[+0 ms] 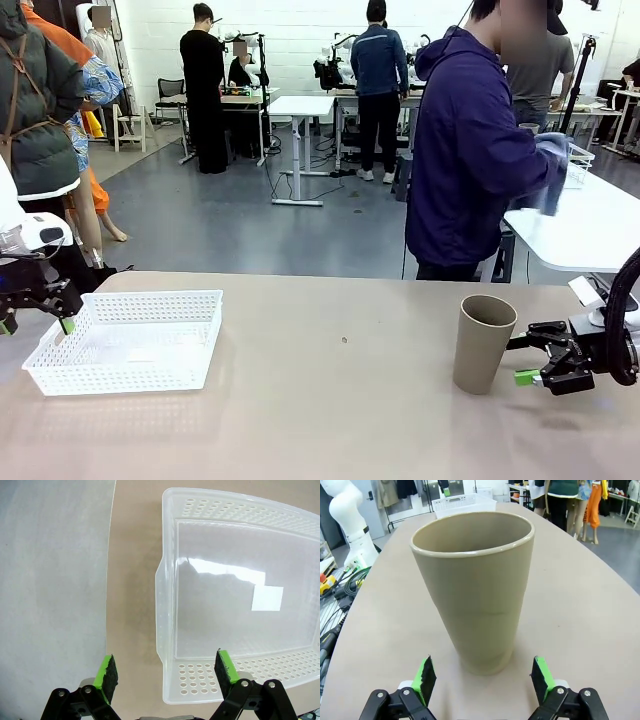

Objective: Clean and organize the cups into the basket.
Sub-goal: Pick up the Organizing basket and move it to the center of the table, then pick up the Reusable plastic cup from the right side of the table and place it inside the Organizing basket.

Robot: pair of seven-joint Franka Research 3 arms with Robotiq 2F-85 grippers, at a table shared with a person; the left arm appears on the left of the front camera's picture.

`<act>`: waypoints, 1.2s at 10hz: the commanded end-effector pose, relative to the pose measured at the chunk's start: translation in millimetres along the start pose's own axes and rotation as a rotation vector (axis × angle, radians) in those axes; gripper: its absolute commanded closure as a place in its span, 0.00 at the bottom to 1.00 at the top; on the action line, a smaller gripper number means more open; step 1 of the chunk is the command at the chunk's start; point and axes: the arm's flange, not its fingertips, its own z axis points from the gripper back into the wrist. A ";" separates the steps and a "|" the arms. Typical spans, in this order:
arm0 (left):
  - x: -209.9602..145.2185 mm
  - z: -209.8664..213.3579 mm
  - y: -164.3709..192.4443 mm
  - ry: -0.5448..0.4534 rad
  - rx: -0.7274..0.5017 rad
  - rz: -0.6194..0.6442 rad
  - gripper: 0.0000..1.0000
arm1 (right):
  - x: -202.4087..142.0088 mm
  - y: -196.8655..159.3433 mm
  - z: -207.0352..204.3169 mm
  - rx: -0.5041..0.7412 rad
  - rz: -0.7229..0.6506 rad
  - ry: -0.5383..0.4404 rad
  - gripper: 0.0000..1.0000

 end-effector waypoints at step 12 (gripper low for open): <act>9.0 -42.8 -22.3 0.036 0.112 -0.083 0.00 | 3.2 -31.8 -43.3 0.004 0.050 -0.069 0.00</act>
